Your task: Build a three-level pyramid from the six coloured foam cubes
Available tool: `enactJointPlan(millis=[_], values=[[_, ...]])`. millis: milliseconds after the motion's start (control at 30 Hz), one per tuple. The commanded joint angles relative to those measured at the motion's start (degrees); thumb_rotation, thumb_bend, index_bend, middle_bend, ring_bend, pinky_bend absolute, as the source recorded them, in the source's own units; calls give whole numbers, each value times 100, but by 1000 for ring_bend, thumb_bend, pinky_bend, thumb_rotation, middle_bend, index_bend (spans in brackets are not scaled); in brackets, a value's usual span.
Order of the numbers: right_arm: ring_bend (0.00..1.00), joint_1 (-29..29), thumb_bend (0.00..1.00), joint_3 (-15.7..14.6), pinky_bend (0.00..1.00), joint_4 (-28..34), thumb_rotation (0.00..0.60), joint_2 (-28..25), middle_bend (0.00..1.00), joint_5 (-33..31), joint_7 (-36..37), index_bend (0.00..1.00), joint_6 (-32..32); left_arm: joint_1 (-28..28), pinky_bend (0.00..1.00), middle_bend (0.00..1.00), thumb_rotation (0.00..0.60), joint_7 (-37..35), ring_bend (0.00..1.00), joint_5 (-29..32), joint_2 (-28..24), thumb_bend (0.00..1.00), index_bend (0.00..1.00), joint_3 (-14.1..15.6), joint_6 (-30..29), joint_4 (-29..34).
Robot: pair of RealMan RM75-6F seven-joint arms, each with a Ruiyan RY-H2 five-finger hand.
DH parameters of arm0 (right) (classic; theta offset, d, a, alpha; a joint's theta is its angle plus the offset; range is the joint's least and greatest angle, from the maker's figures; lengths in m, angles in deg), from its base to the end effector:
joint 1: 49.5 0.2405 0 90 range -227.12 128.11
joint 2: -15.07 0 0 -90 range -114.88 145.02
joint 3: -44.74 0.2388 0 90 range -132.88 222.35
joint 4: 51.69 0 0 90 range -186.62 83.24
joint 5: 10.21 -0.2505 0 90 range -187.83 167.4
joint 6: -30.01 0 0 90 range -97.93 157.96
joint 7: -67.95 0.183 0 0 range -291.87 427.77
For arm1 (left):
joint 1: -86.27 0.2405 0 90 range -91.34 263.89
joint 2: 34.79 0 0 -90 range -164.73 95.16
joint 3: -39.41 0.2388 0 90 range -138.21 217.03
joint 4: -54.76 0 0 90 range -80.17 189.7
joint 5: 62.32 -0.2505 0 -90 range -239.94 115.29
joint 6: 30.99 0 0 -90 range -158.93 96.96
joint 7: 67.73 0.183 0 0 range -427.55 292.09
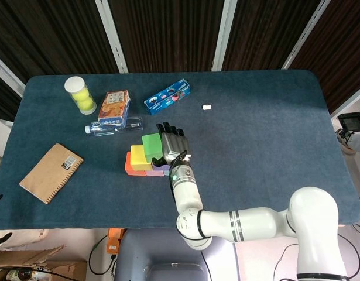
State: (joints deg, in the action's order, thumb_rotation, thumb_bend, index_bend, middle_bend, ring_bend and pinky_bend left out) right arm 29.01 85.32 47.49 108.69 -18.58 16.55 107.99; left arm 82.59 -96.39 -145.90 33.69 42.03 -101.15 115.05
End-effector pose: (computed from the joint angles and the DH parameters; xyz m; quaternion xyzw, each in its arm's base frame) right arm 0.1104 -0.3804 -0.0370 0.6225 -0.5694 0.3376 0.4175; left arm -0.4695 0.1894 0.1403 -0.5715 -0.5083 -0.2699 0.5849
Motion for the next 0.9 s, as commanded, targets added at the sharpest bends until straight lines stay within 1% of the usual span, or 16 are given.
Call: enactJointPlan(millis=[33, 167, 233, 400, 500, 600, 633, 700, 800, 900], values=[[0, -172, 231, -83, 0, 244, 600, -210, 0, 202, 48, 26, -45, -5, 96, 17, 600, 15, 0, 0, -4, 178, 67, -1, 8, 17], [0, -454, 187, -330, 0, 527, 600, -536, 0, 477, 58, 31, -233, -22, 97, 17, 600, 43, 0, 1, 13, 177, 67, -1, 42, 24], [0, -626, 177, -471, 0, 627, 600, -715, 0, 698, 128, 37, -449, -35, 97, 17, 600, 64, 0, 5, 24, 177, 67, -4, 62, 35], [0, -1187, 161, -695, 0, 803, 600, -1186, 0, 1186, 667, 44, -1445, -39, 96, 17, 600, 123, 0, 42, 42, 177, 67, -18, 91, 69], [0, -1596, 158, -792, 0, 794, 600, -1508, 0, 1520, 1195, 44, -2217, -32, 96, 17, 600, 163, 0, 92, 44, 177, 67, -26, 131, 85], [0, -2078, 158, -692, 0, 643, 600, -1784, 0, 1814, 2082, 44, -3257, -20, 96, 17, 600, 248, 0, 156, 29, 177, 67, -32, 183, 117], [0, -2245, 158, -627, 0, 521, 600, -1892, 0, 1902, 2435, 44, -3714, -7, 96, 17, 600, 297, 0, 177, 15, 177, 67, -39, 172, 152], [0, -2427, 158, -607, 0, 205, 600, -2007, 0, 2225, 2824, 44, -4246, 26, 96, 17, 600, 385, 0, 221, -16, 177, 67, -56, 134, 232], [0, -2516, 158, -621, 0, -184, 600, -2040, 0, 2592, 3269, 44, -4671, 61, 97, 17, 600, 493, 0, 319, -55, 178, 67, -81, 151, 332], [0, -2432, 158, -713, 0, -486, 600, -2003, 0, 2855, 3517, 44, -4907, 50, 96, 17, 600, 608, 0, 407, -70, 178, 67, -112, 223, 399]])
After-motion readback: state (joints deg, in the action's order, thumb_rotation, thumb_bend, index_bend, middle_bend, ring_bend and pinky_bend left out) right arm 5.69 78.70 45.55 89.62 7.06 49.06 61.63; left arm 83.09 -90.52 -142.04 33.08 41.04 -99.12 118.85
